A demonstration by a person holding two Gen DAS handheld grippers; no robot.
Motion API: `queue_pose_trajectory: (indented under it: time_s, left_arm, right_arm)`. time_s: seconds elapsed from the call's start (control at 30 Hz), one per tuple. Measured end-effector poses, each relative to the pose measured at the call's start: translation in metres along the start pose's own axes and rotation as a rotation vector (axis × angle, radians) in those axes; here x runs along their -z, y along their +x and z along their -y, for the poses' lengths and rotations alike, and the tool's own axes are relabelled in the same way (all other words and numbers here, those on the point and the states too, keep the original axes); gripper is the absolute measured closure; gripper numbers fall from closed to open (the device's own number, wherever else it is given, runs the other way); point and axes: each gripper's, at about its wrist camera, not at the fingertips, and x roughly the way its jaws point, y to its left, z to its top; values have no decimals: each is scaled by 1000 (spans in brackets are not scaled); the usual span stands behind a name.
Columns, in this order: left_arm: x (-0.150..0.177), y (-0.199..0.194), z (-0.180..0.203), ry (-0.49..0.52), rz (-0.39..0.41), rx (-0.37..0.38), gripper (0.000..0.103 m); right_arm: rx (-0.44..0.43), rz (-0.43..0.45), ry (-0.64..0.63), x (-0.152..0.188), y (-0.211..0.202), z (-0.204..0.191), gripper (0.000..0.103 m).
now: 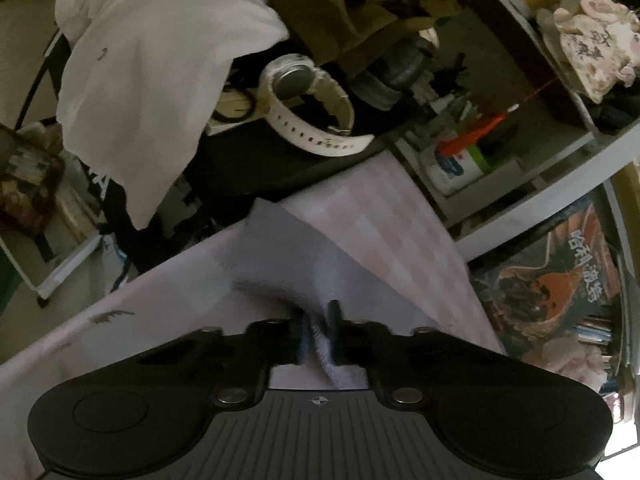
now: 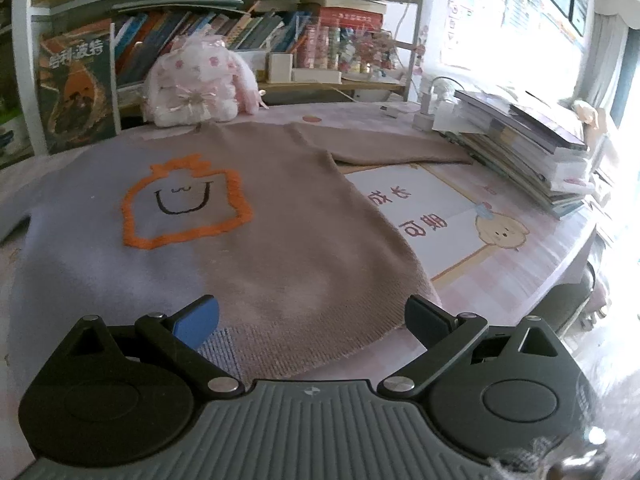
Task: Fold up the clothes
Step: 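Grasp the lavender sleeve cuff with the left gripper and lift it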
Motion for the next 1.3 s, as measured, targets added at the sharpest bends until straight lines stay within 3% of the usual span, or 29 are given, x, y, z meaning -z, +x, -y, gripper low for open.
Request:
queue_pose_trajectory:
  time_s: [0.2, 0.47, 0.77, 0.9, 1.3]
  left_arm:
    - [1, -7, 14, 53, 23, -15, 100]
    - [17, -39, 77, 234, 130, 73, 100]
    - [91, -56, 188, 448, 176, 145, 100]
    - [126, -53, 231, 491, 173, 161, 100]
    - [201, -16, 322, 597, 137, 125, 100]
  right_arm:
    - [-46, 9, -33, -5, 6, 4, 3]
    - [-149, 21, -80, -20, 31, 19, 3]
    - [-383, 61, -286, -50, 63, 47, 3]
    - [-459, 72, -350, -59, 79, 66, 3]
    - [-571, 28, -346, -74, 119, 127, 3]
